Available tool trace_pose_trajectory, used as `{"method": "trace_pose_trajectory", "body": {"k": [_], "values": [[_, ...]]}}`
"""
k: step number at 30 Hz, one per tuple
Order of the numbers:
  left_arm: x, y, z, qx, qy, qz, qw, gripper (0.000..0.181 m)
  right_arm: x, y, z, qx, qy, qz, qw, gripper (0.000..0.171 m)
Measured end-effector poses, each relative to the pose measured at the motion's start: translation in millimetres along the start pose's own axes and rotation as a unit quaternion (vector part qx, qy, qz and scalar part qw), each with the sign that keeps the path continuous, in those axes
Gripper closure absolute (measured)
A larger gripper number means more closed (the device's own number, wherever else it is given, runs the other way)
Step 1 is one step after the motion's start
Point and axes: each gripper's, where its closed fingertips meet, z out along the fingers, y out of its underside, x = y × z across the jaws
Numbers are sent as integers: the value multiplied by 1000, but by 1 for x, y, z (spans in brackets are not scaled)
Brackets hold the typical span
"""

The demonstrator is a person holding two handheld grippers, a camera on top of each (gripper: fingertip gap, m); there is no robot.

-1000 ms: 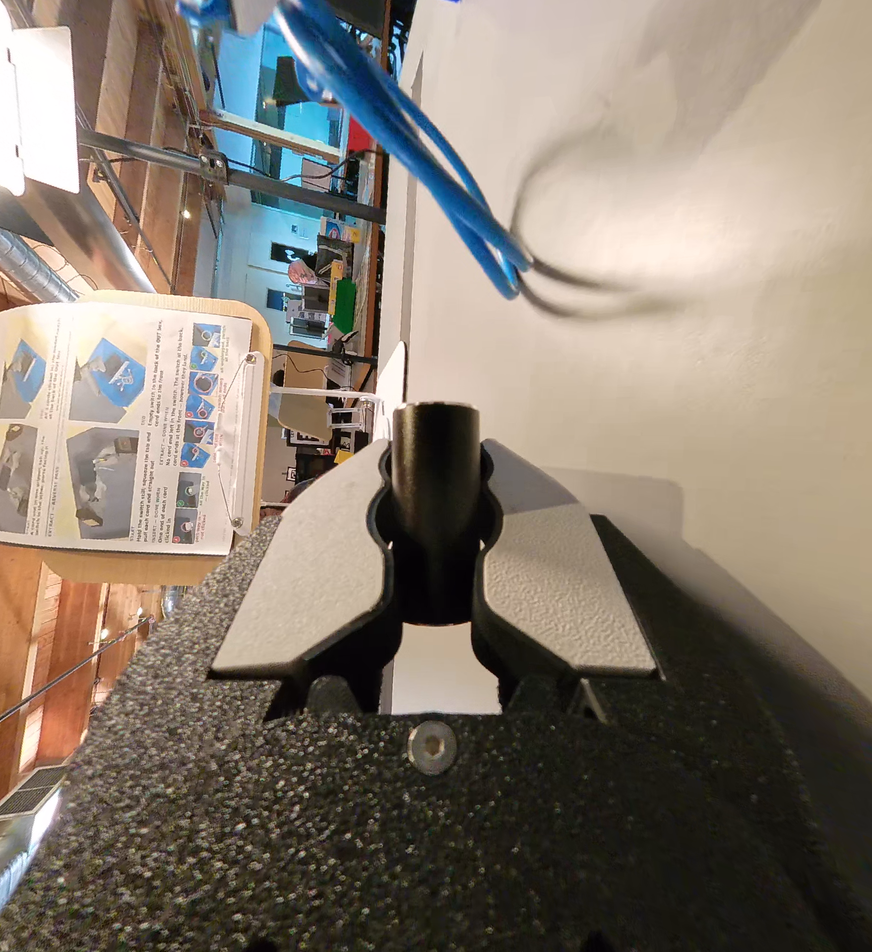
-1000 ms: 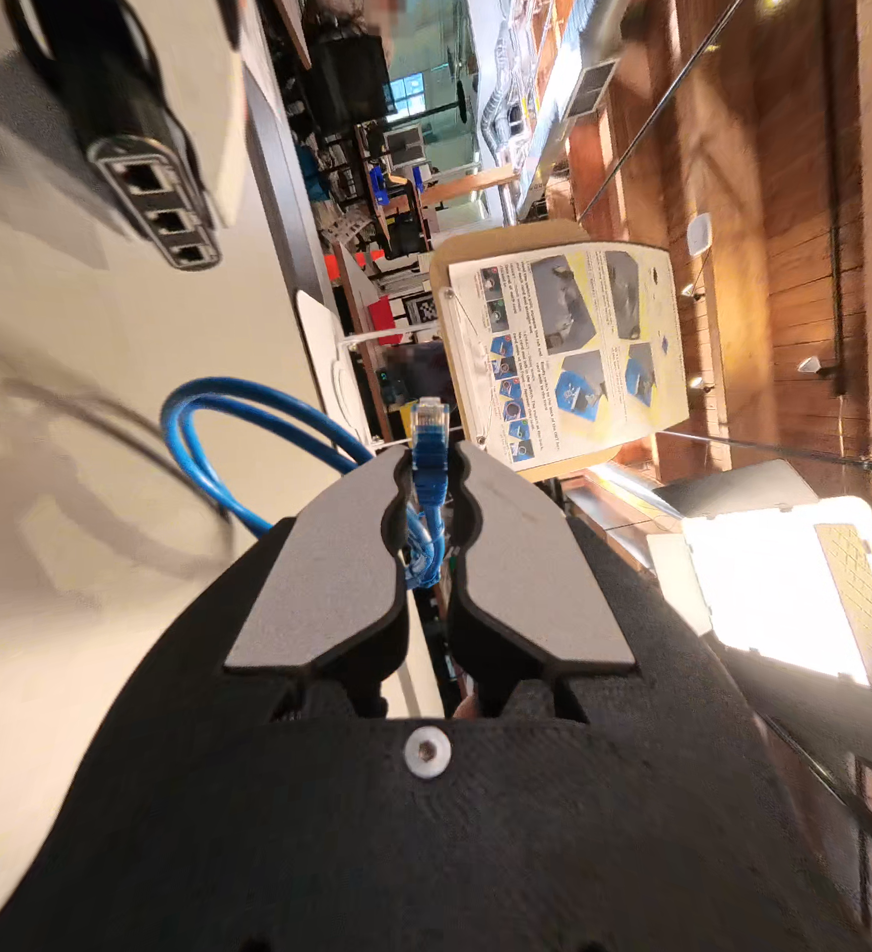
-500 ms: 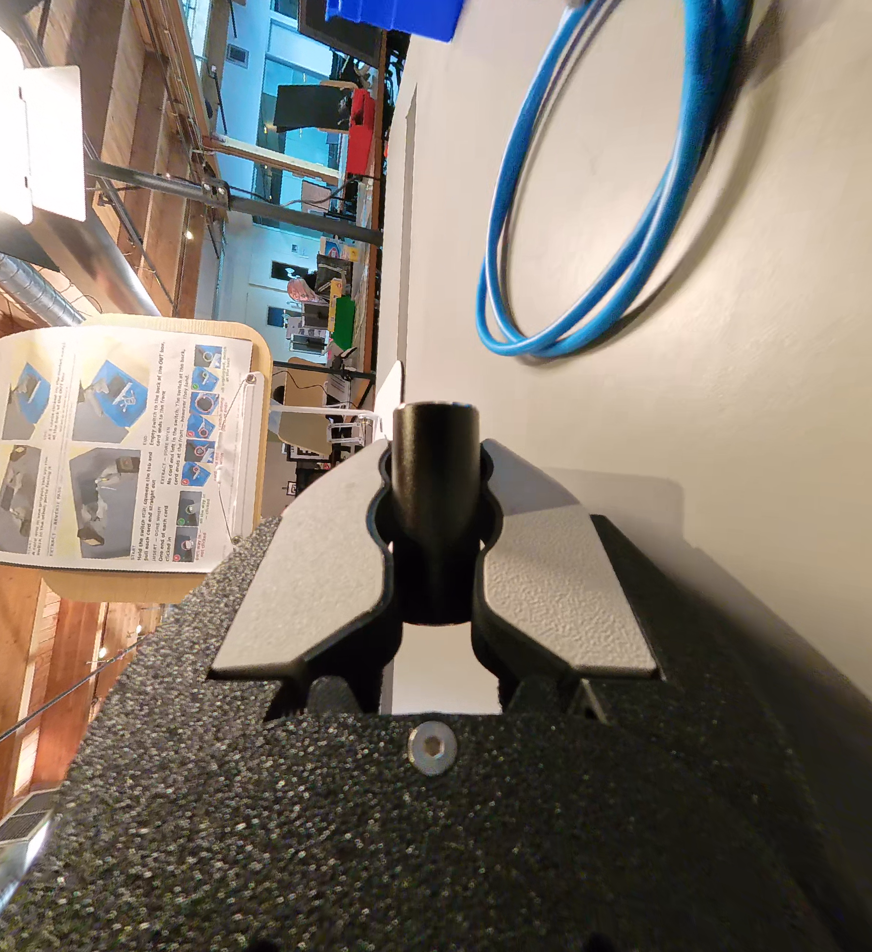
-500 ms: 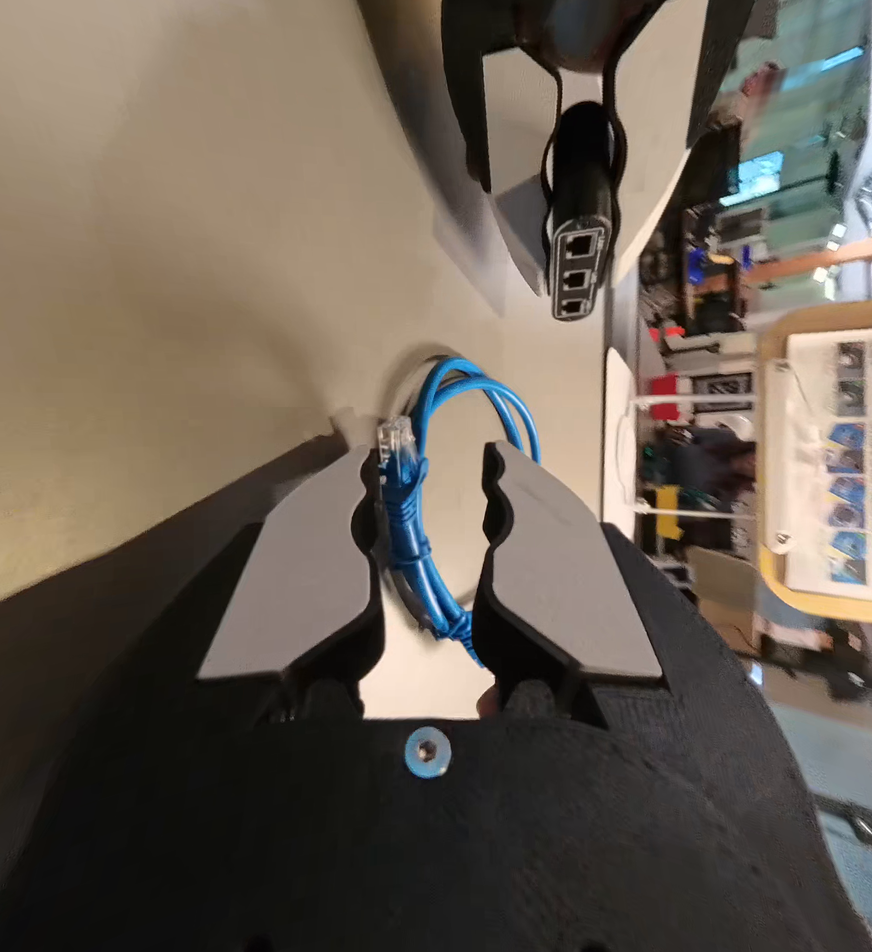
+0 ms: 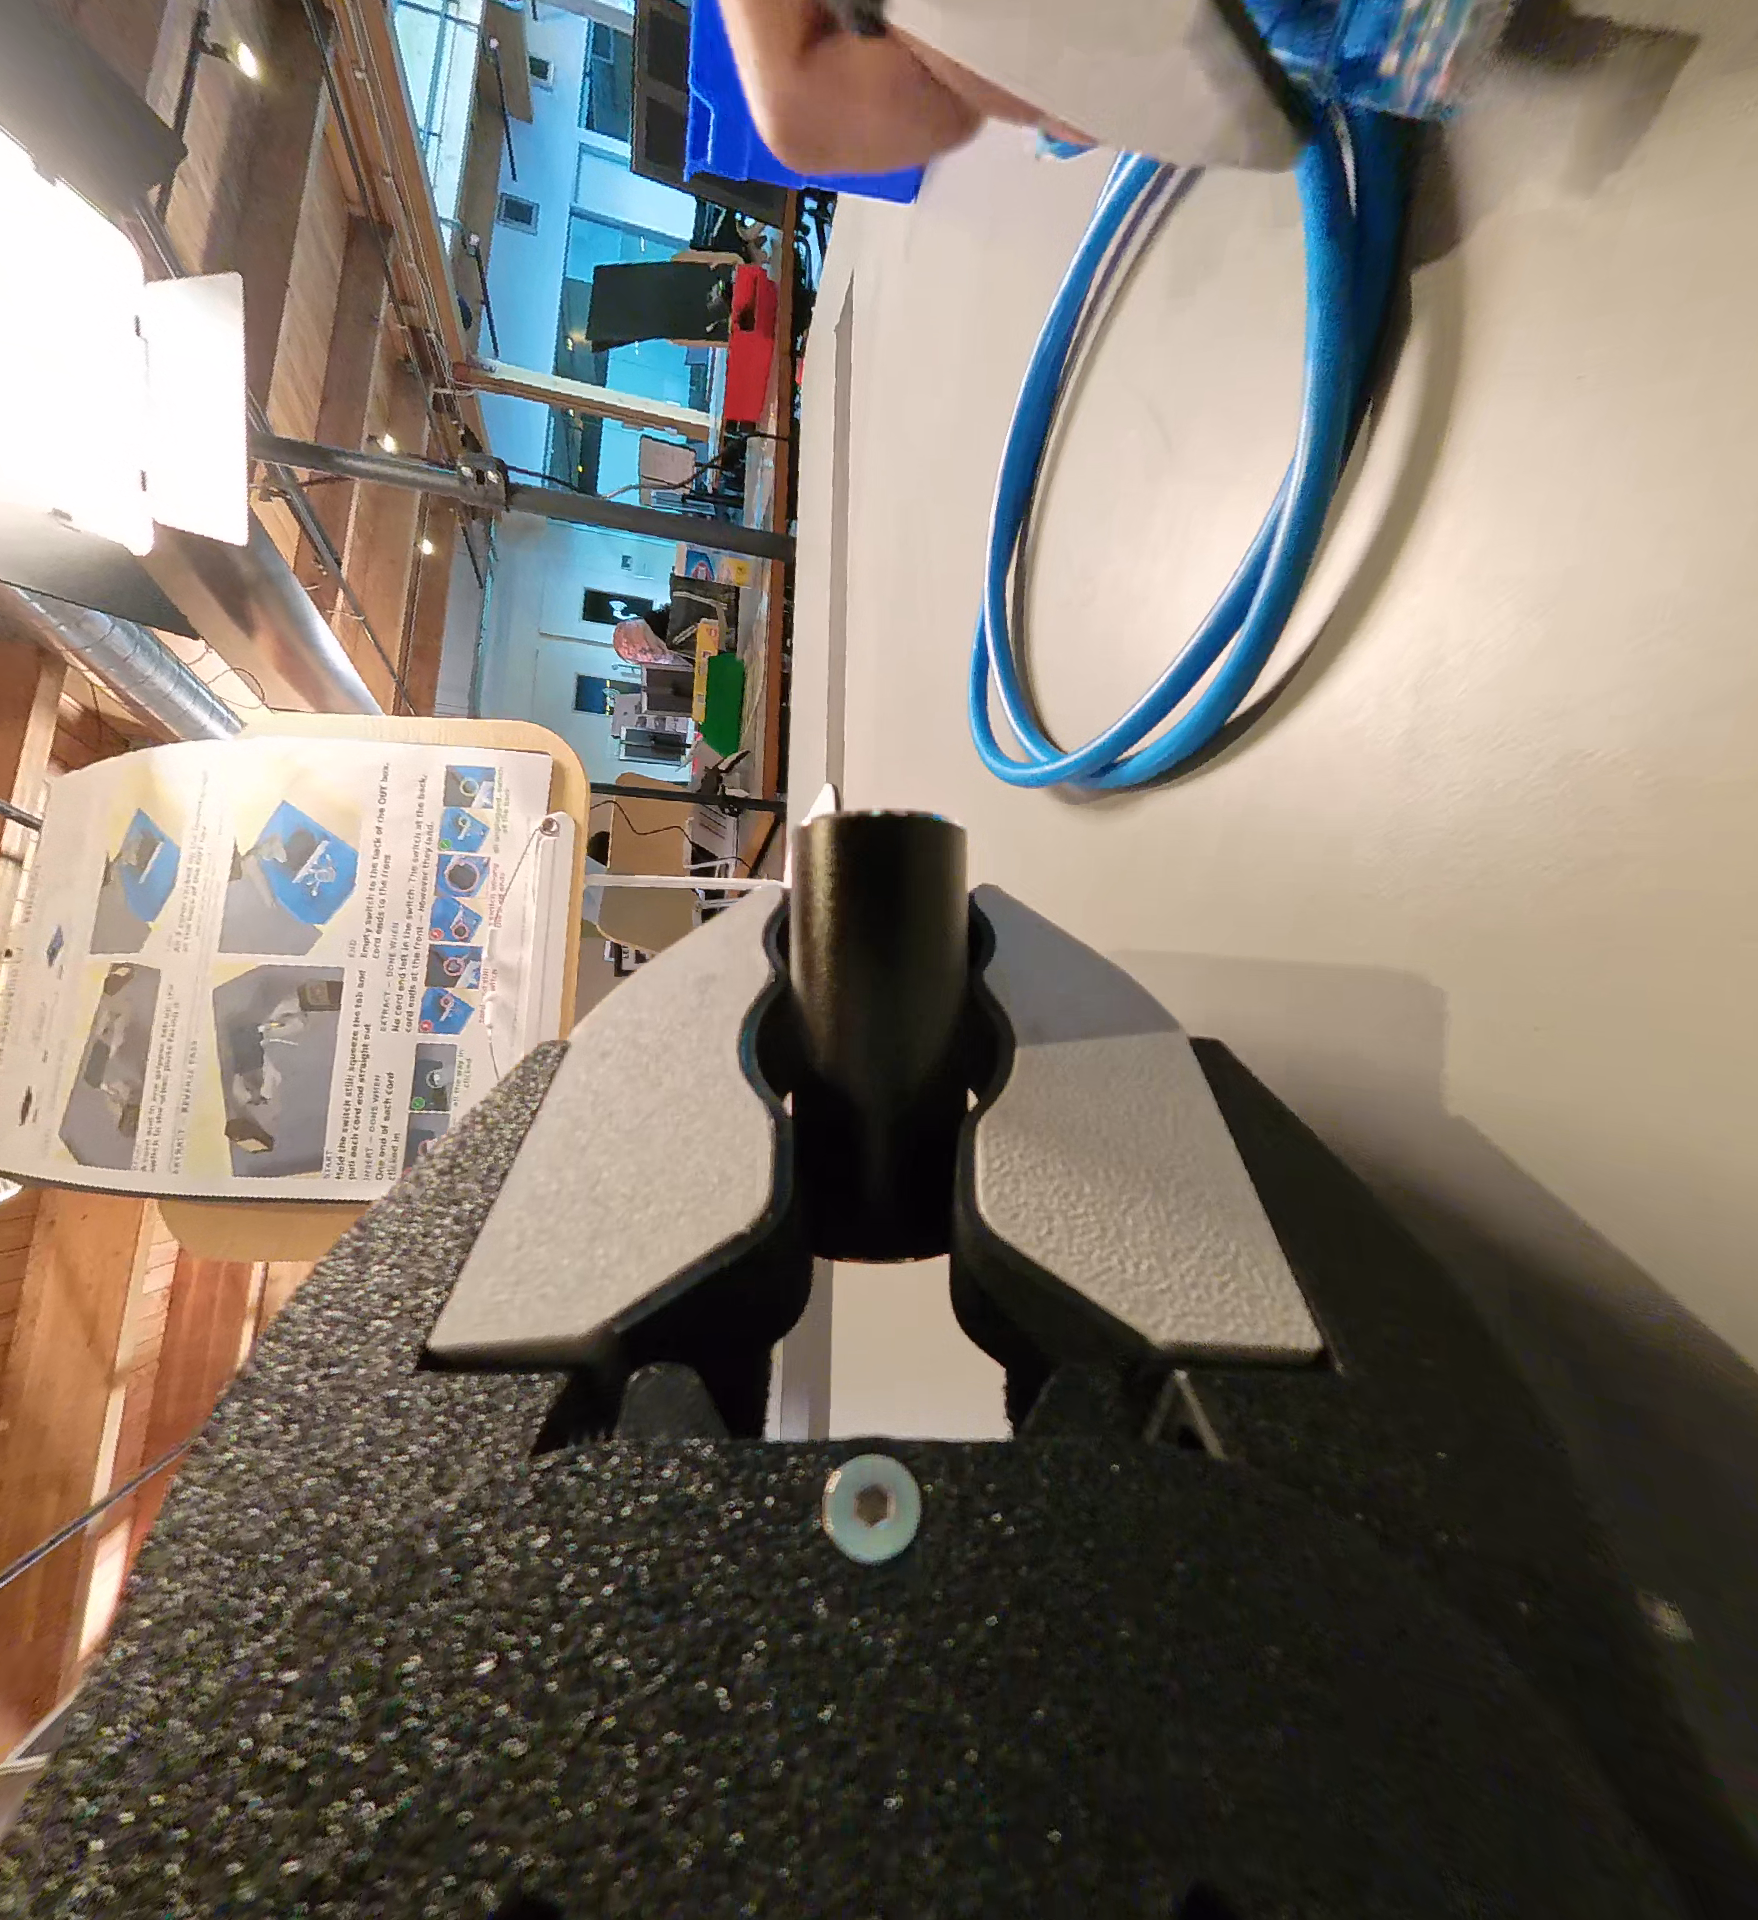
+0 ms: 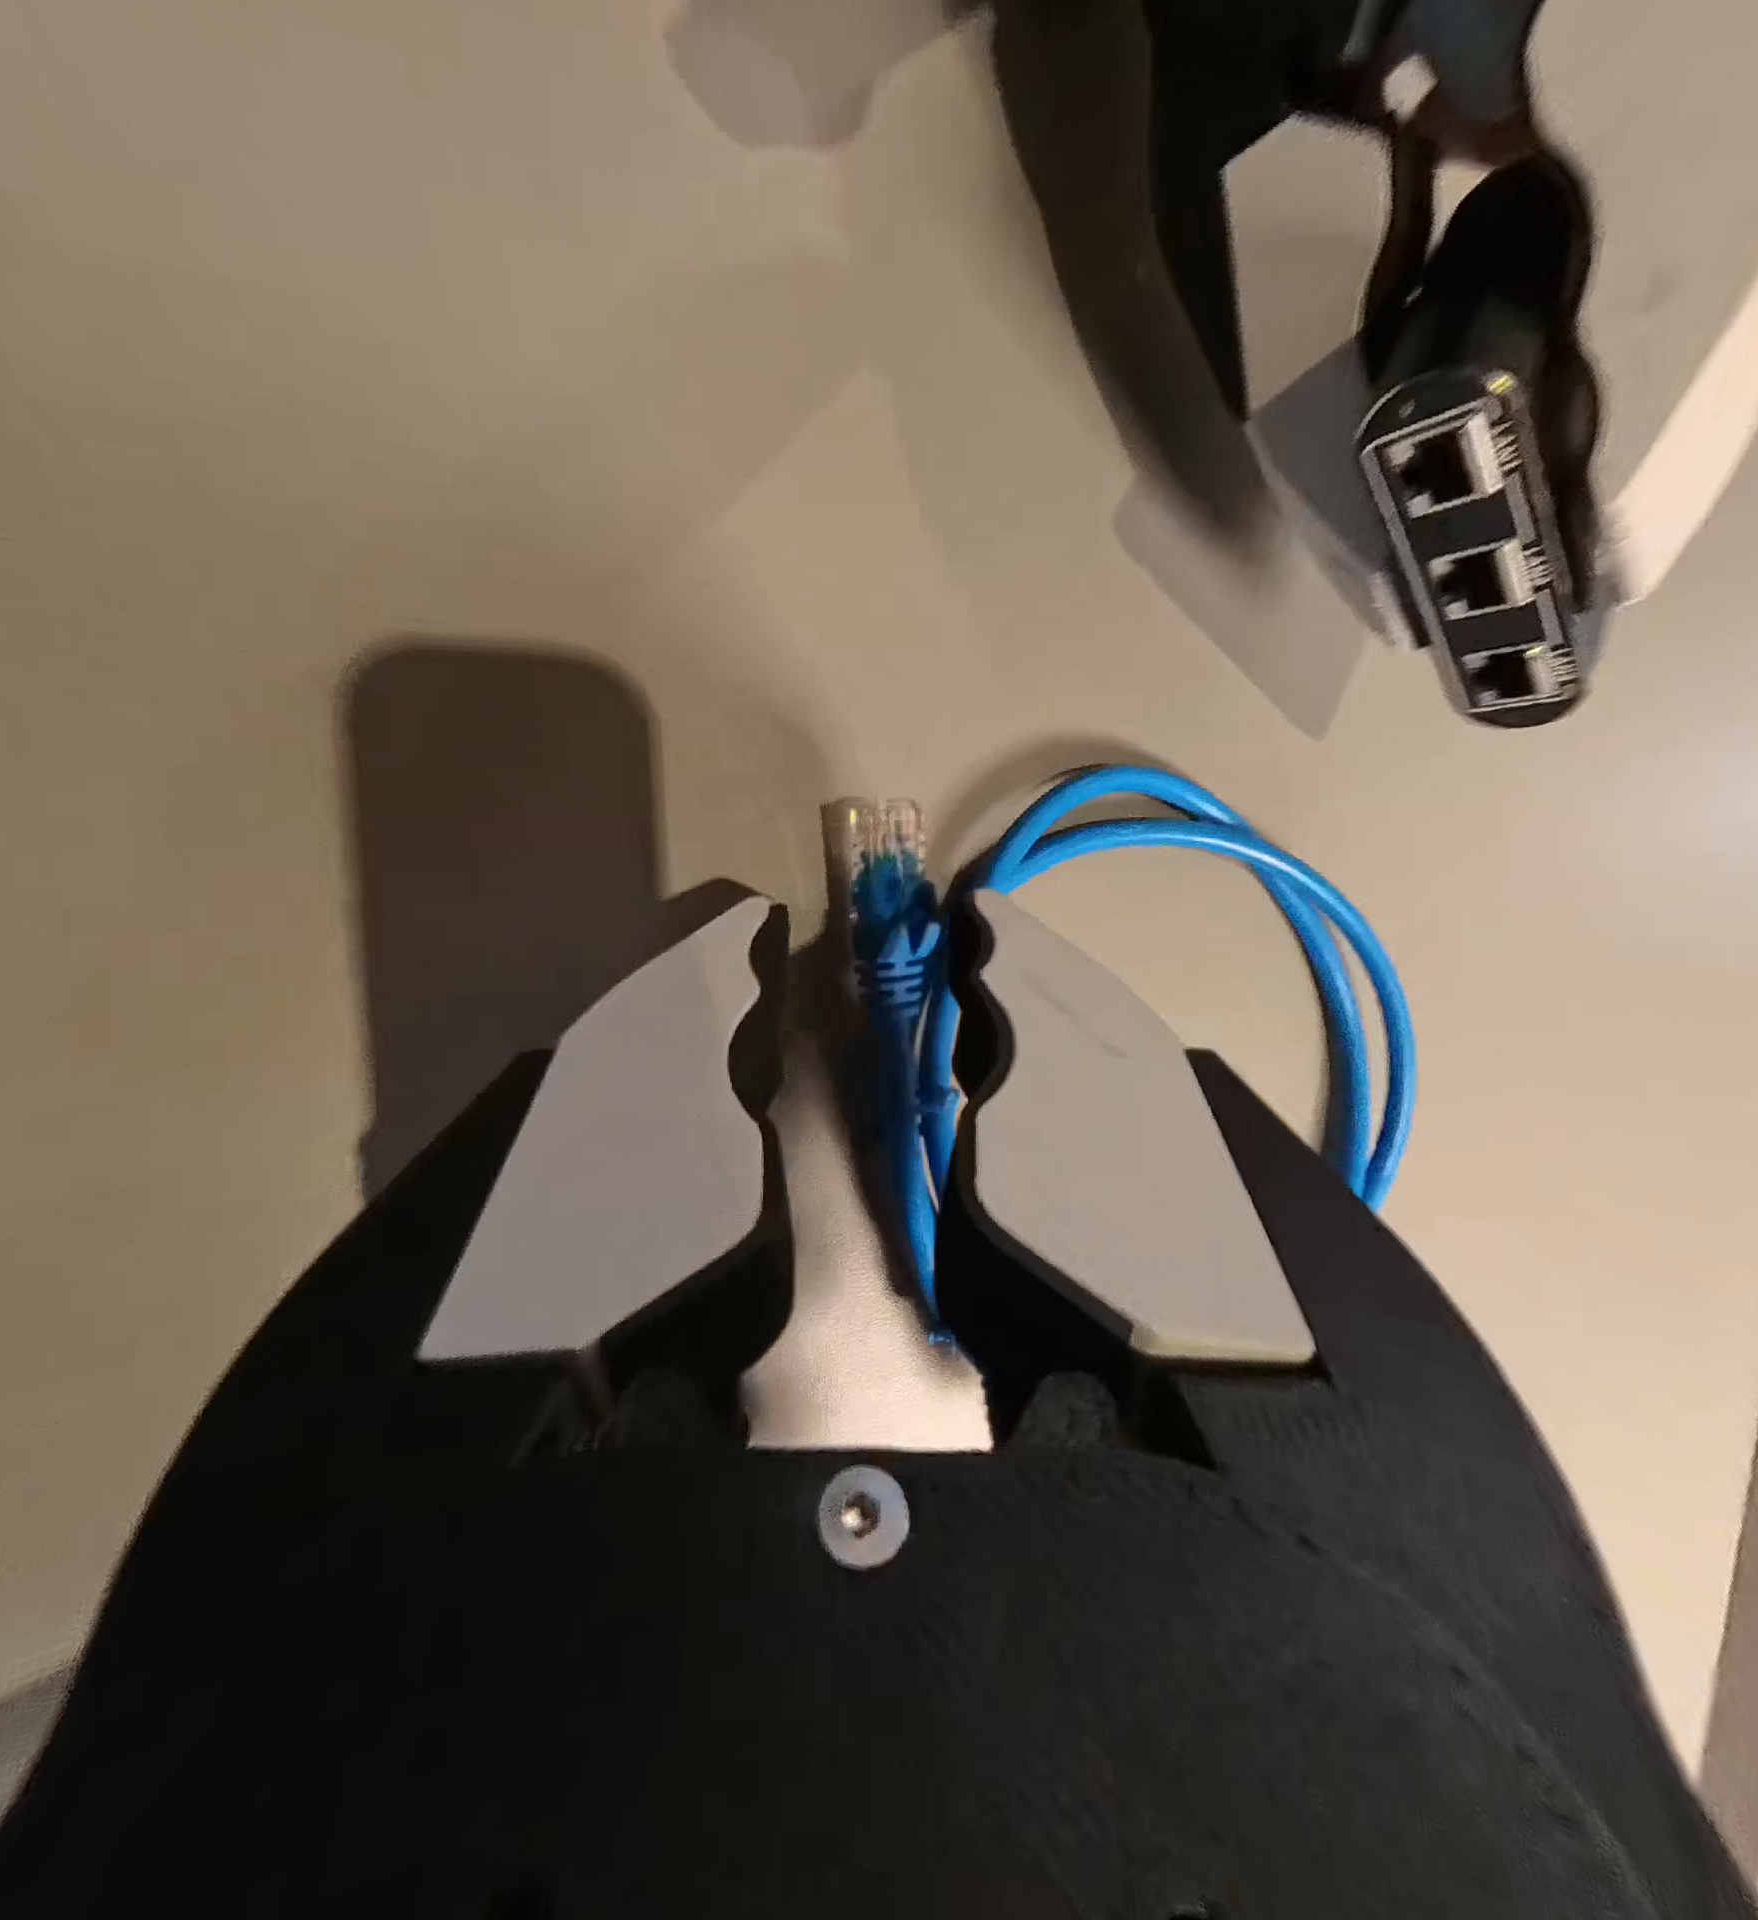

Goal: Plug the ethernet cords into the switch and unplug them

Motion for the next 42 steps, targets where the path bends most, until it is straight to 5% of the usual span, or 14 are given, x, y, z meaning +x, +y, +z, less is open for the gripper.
{"method": "trace_pose_trajectory", "body": {"k": [5,12,16,29,42], "values": [[-2,-2,-2,8,-3,-6,1000,153,9,7,13,-25,38,-11,999,155],[-1,-3,-2,15,-5,-13,1000,153,65,17,22,-97,259,78,958,155],[0,-9,-2,26,-9,-16,999,153,82,14,23,-97,321,120,934,155],[23,-21,12,19,10,46,999,153,94,20,18,-108,377,133,910,155],[23,-23,12,25,17,5,1000,153,94,17,19,-109,386,102,910,155]]}}
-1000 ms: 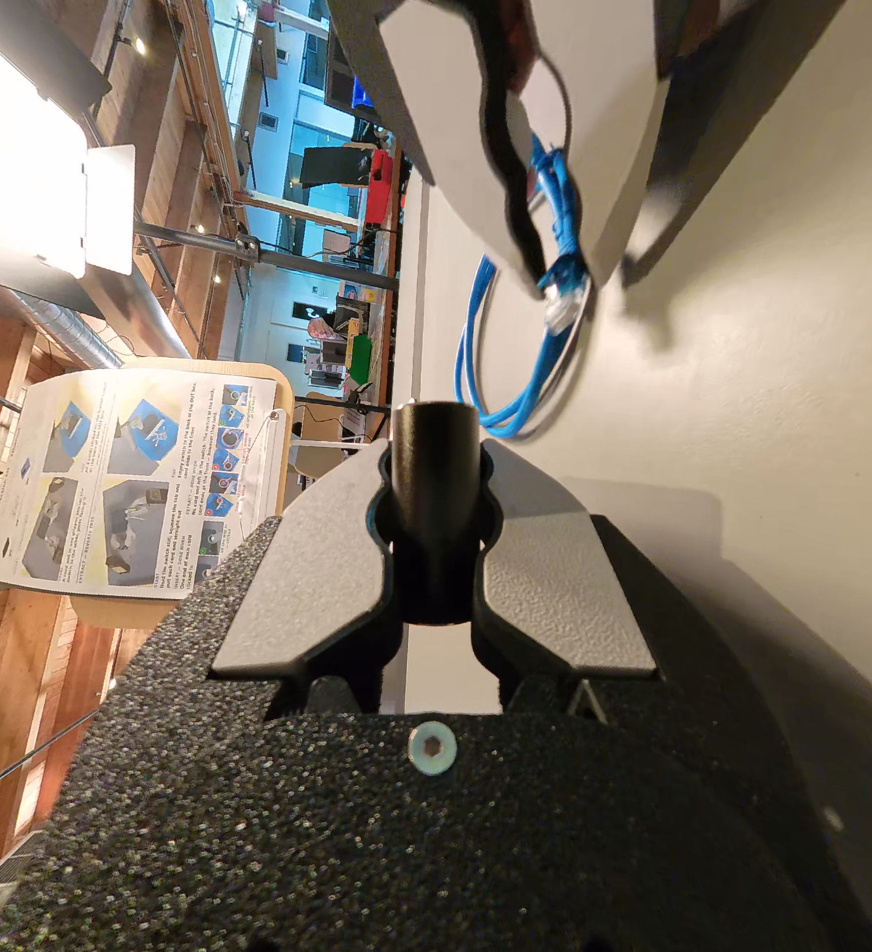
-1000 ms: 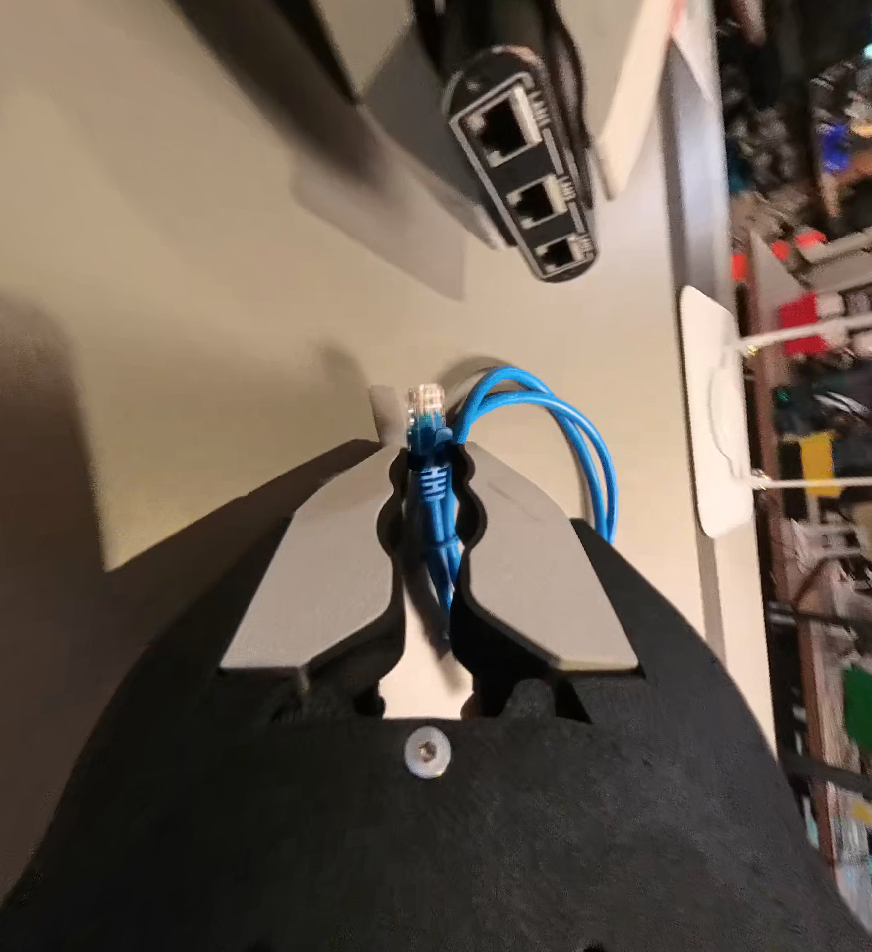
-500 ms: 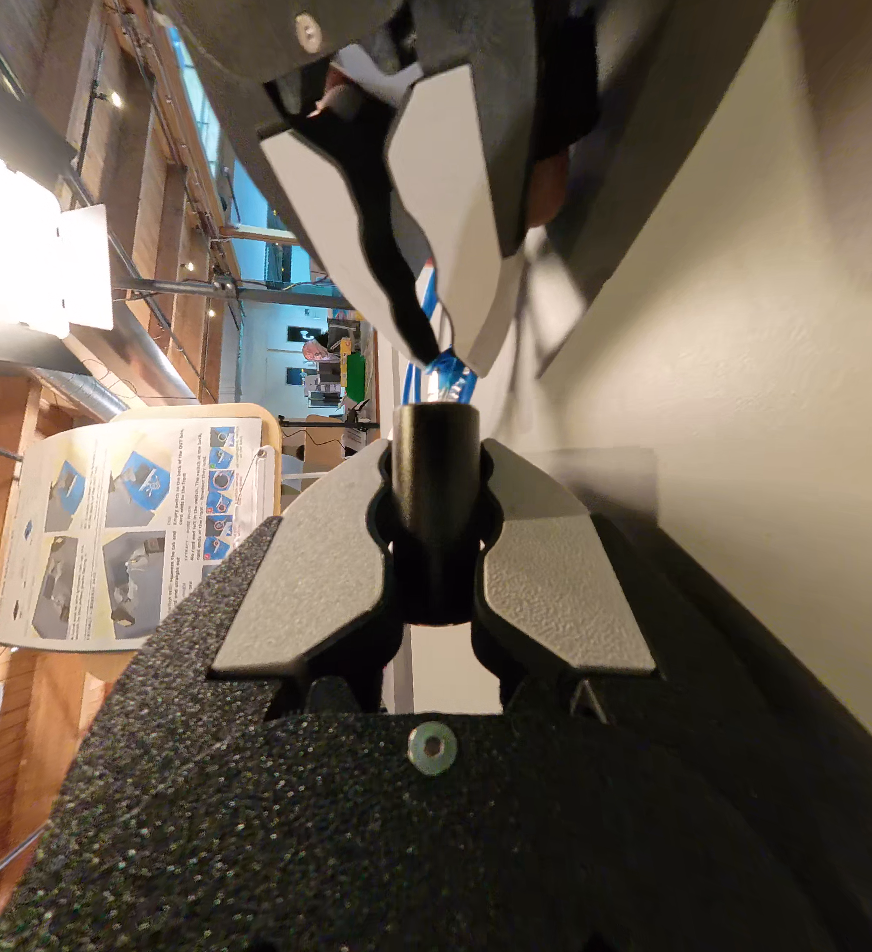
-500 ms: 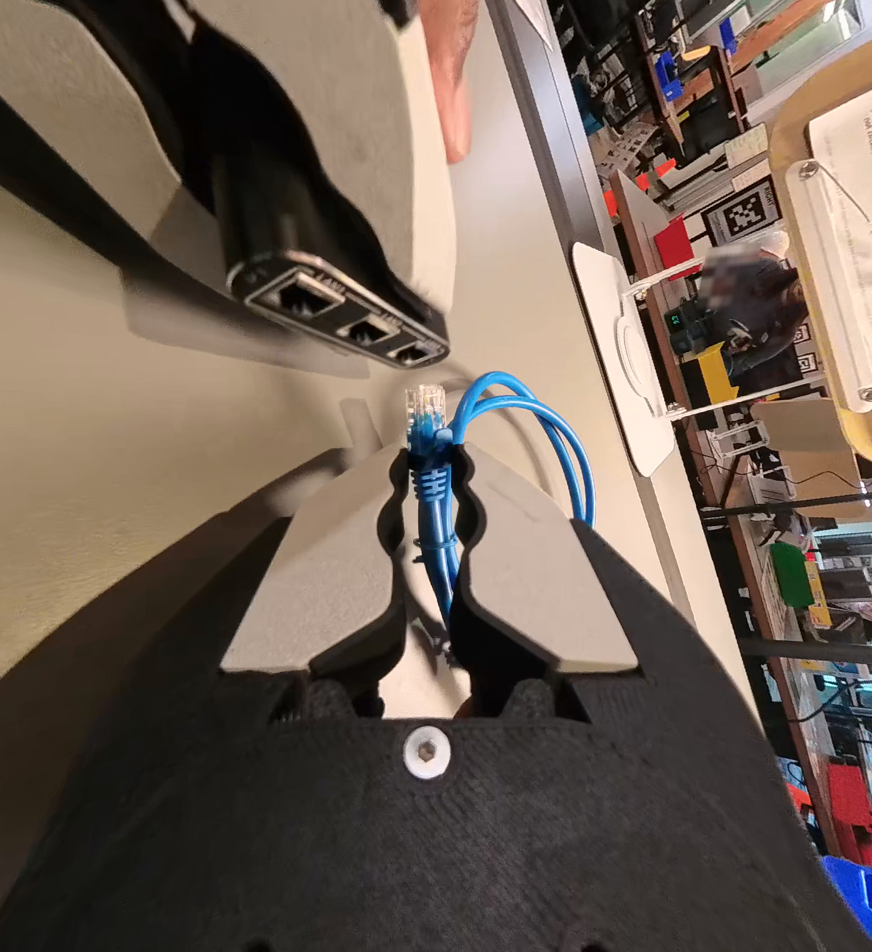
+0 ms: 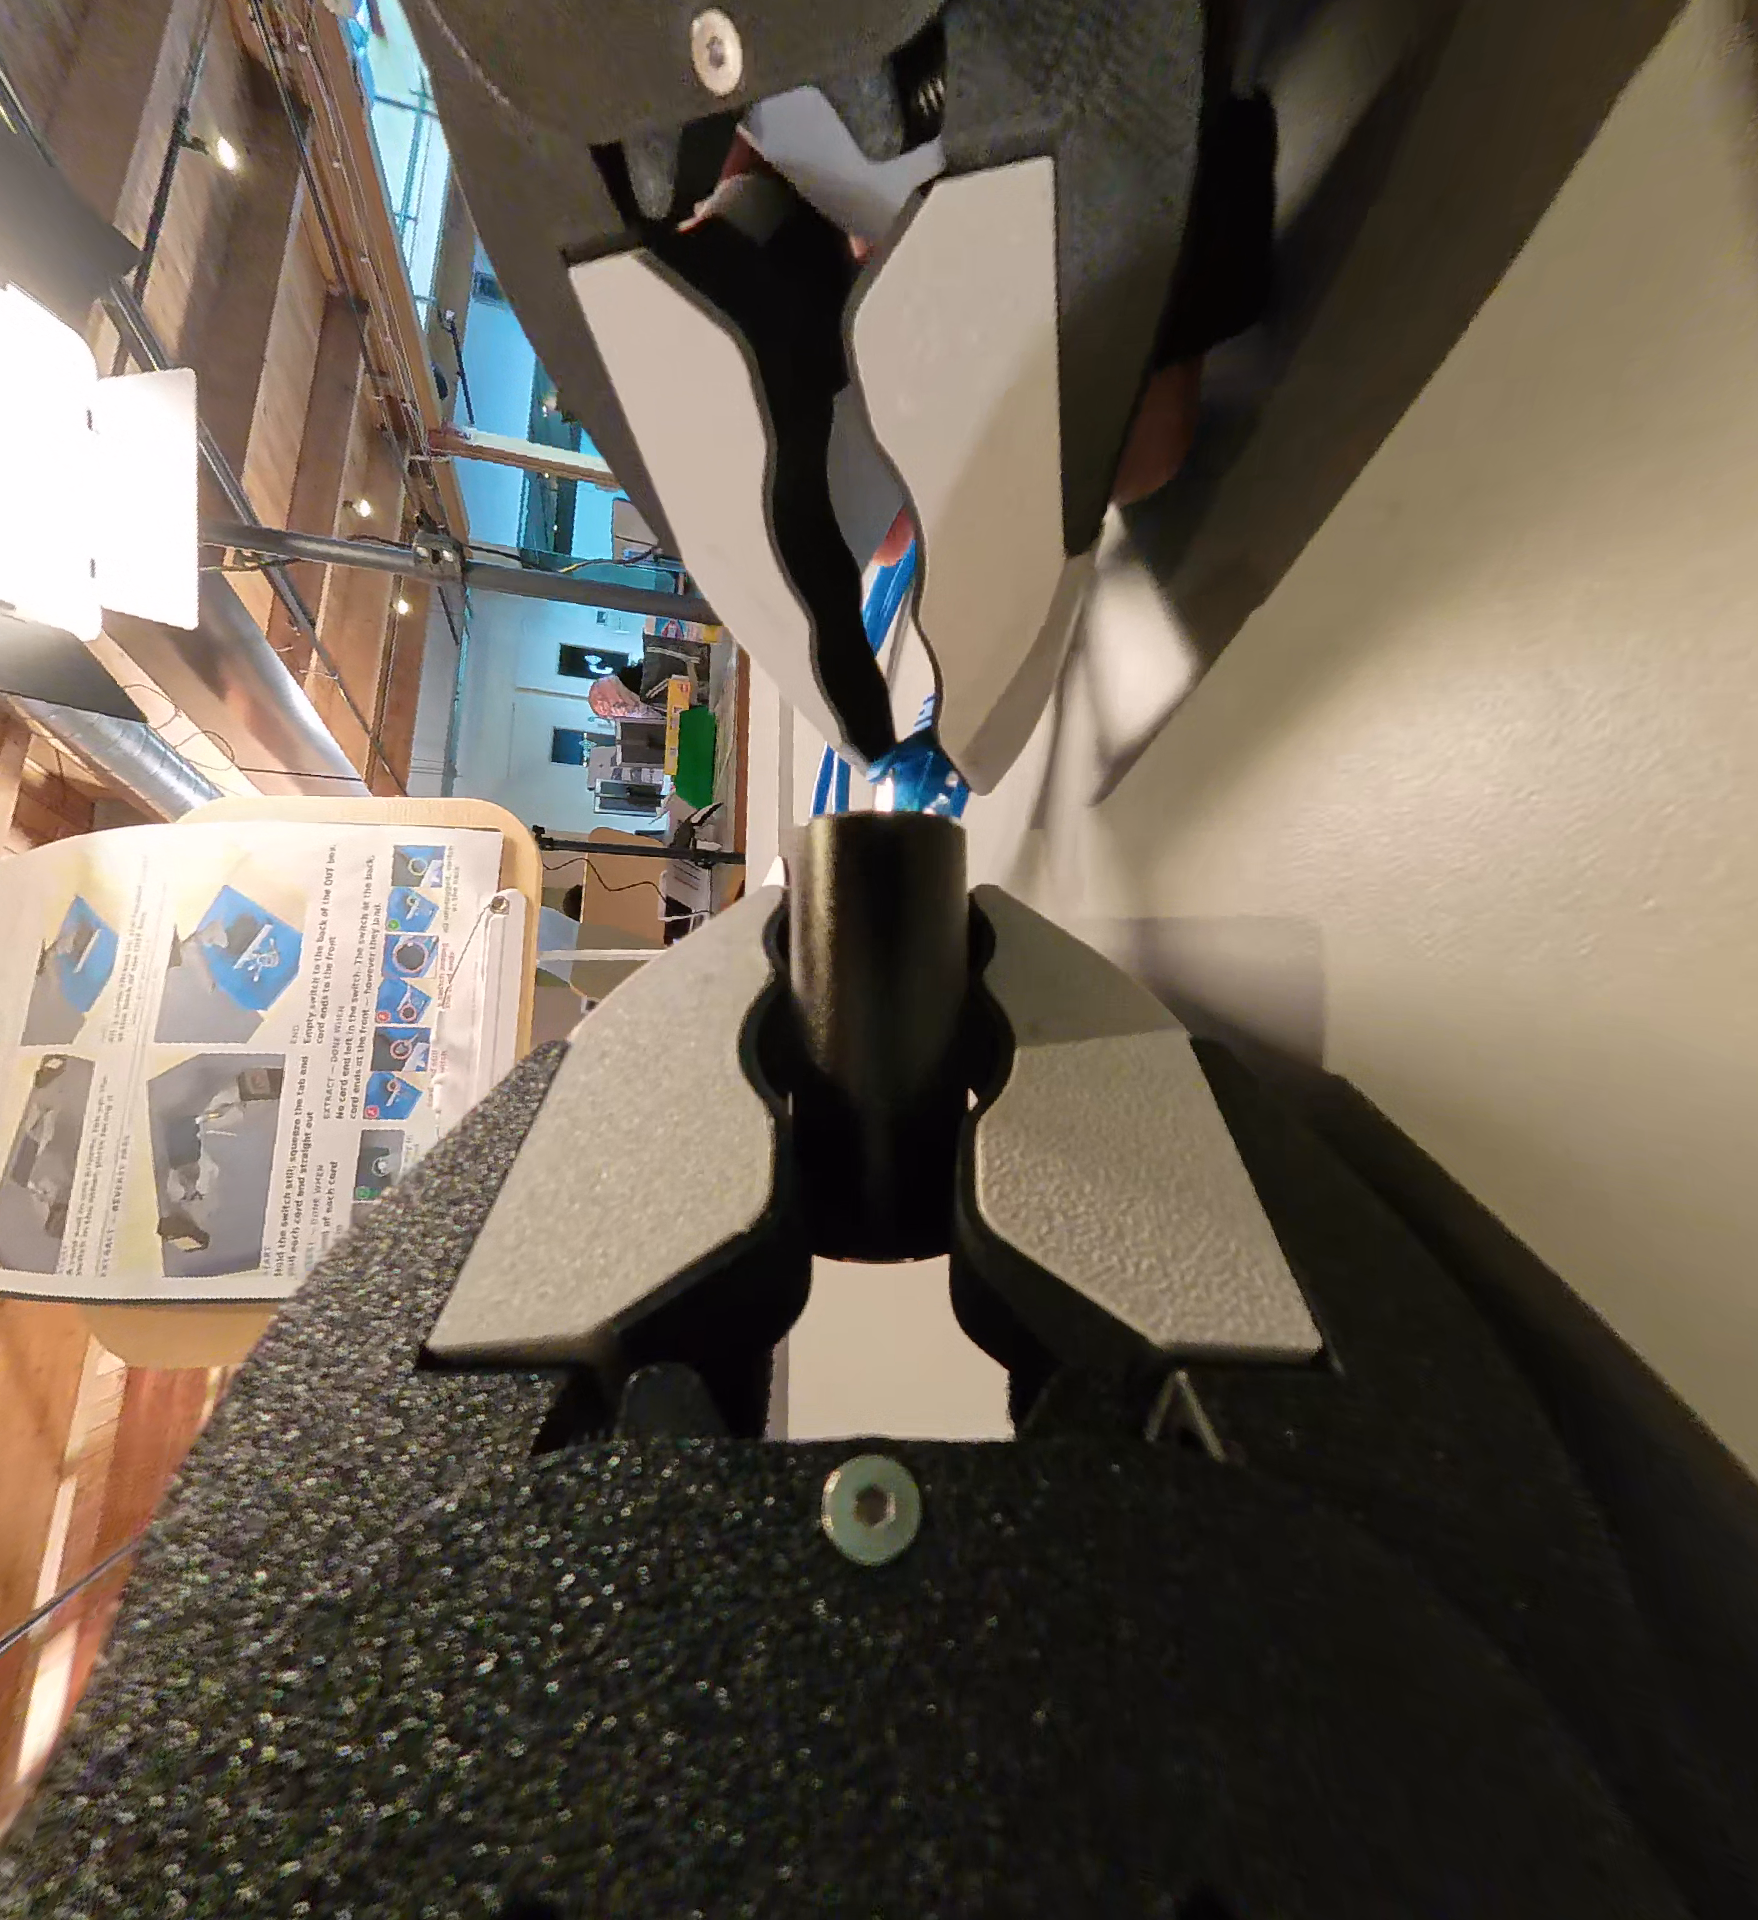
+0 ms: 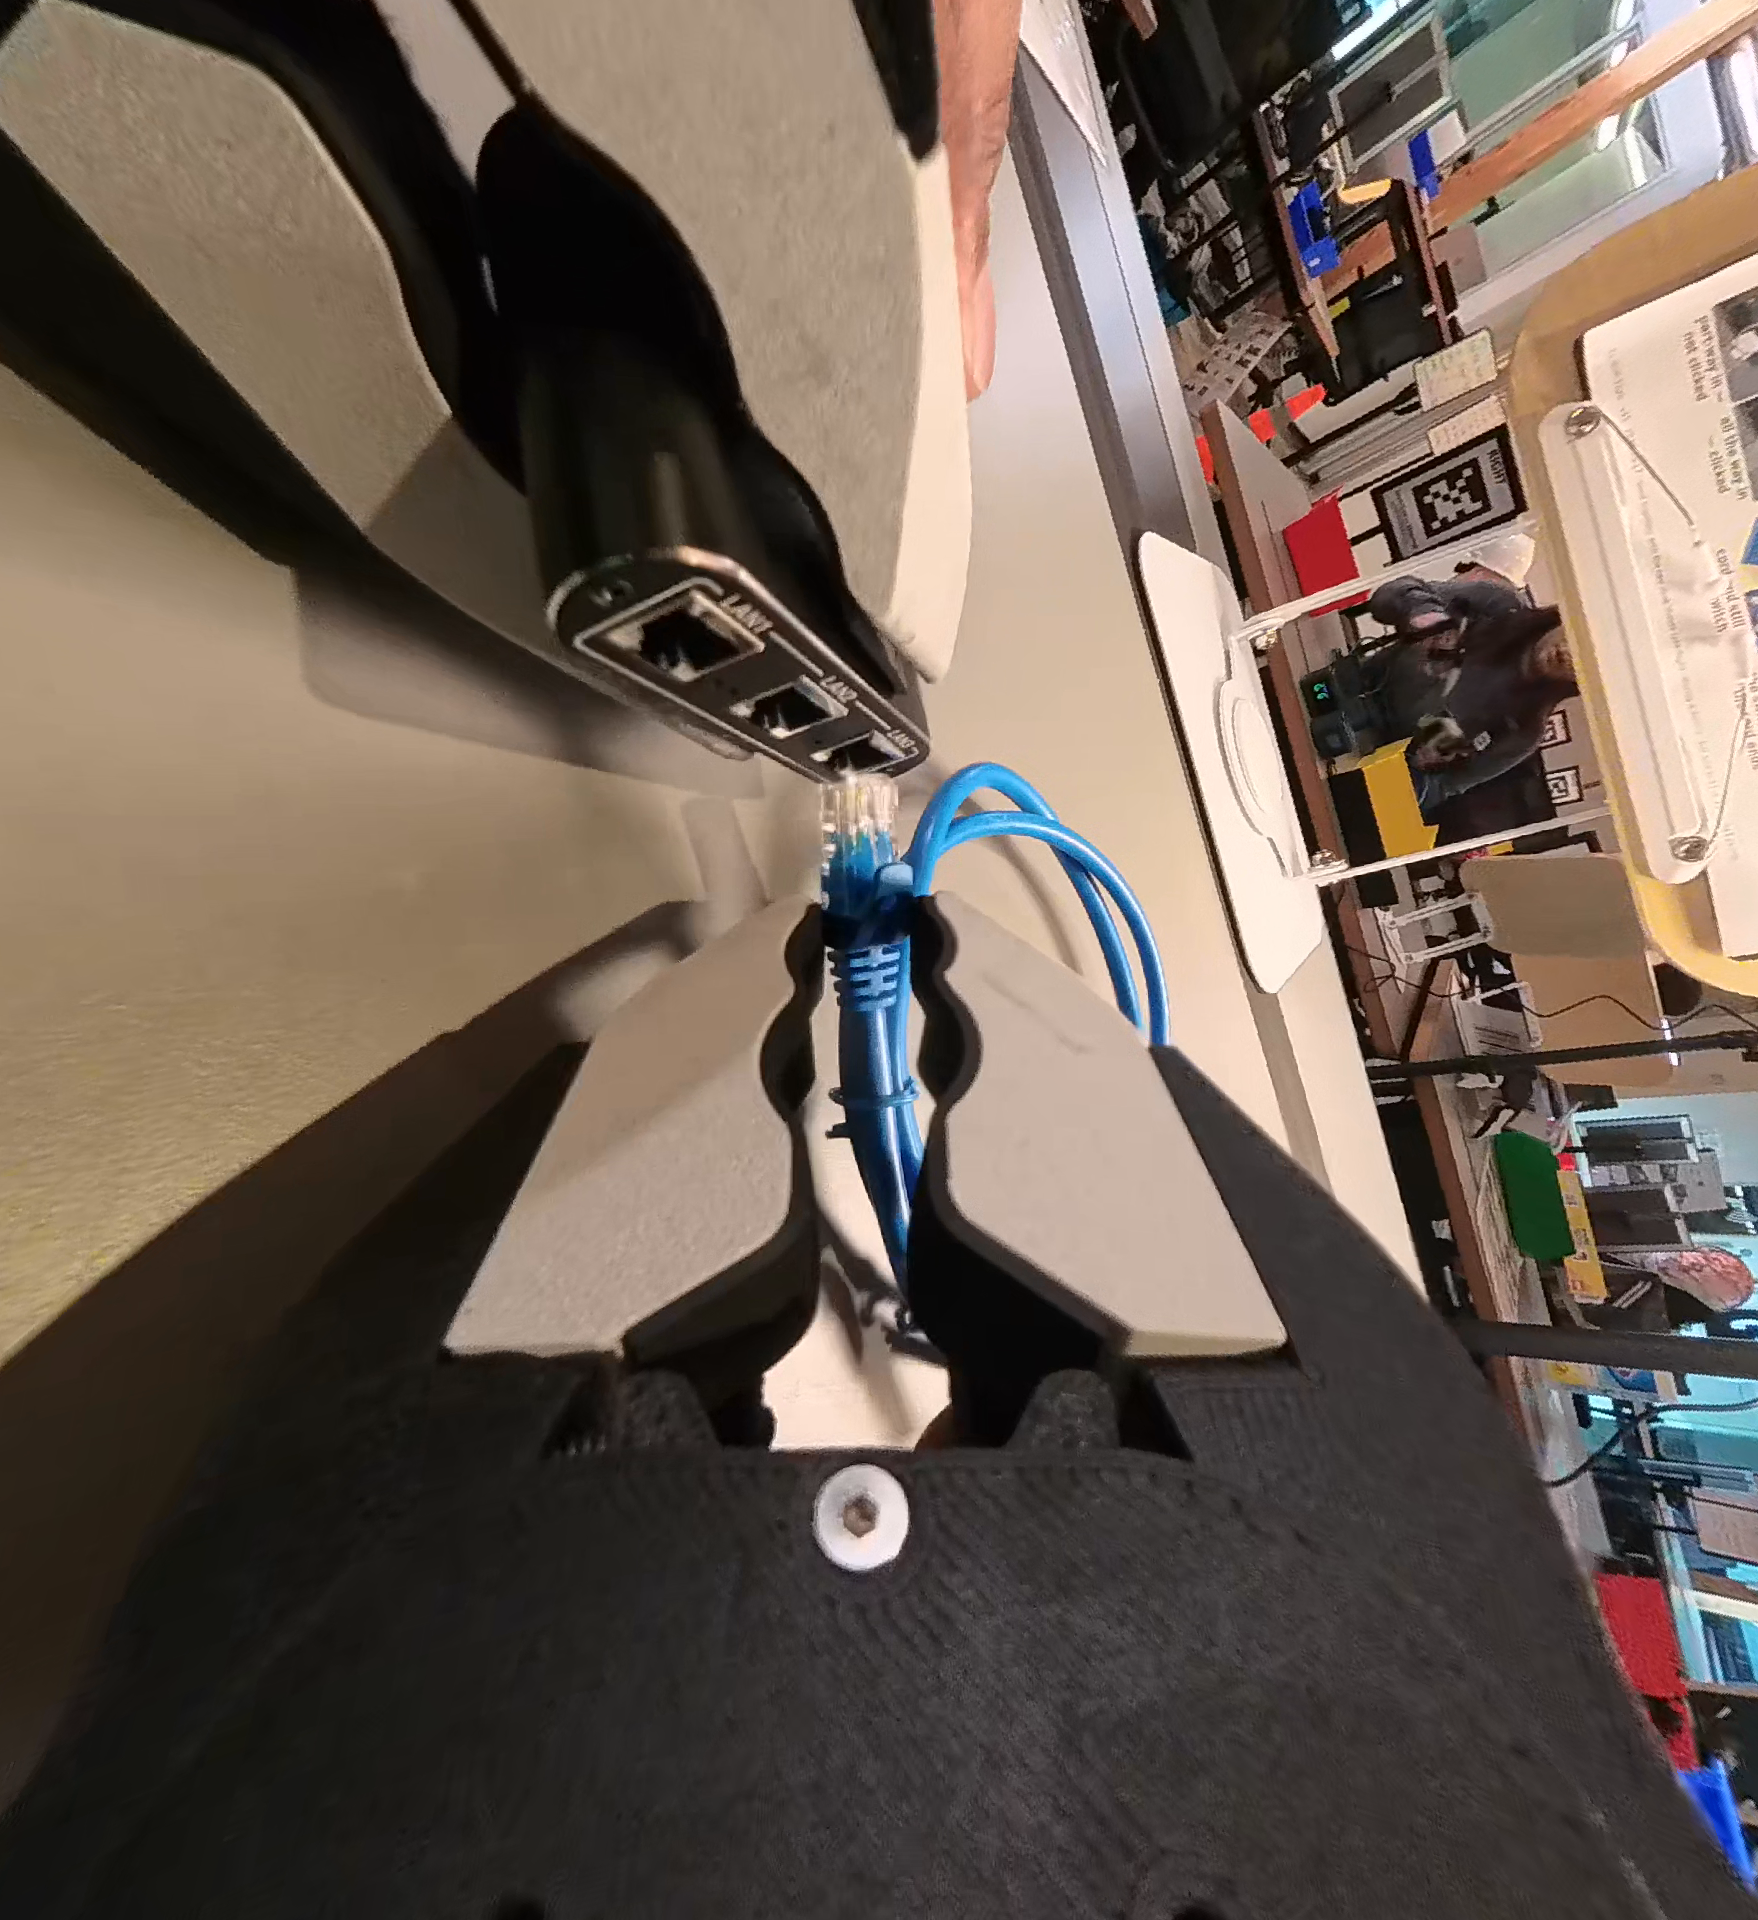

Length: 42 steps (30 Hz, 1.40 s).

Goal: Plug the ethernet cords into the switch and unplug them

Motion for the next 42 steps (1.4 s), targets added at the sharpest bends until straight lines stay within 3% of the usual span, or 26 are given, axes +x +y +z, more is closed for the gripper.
{"method": "trace_pose_trajectory", "body": {"k": [4,8,14,19,23,26,30,34,42], "values": [[-3,0,-2,10,5,-43,999,153,6,-4,-2,13,25,-19,999,155],[-11,0,-6,30,23,-146,989,153,13,-8,-5,26,57,-57,996,155],[-19,-1,-11,64,85,-334,937,153,29,-15,-12,43,129,-129,982,155],[-11,-13,-14,71,205,-496,841,153,32,-24,-19,61,168,-178,968,155],[-9,-30,-22,92,295,-612,728,153,29,-33,-24,85,179,-209,958,155],[-1,-37,-29,96,362,-664,647,153,28,-40,-30,106,191,-232,948,155],[0,-42,-33,110,399,-710,570,153,26,-50,-37,125,206,-254,937,156],[4,-49,-37,113,429,-724,529,154,20,-54,-38,130,210,-284,926,156],[15,-55,-39,87,457,-724,508,153,13,-52,-36,153,192,-323,914,156]]}}
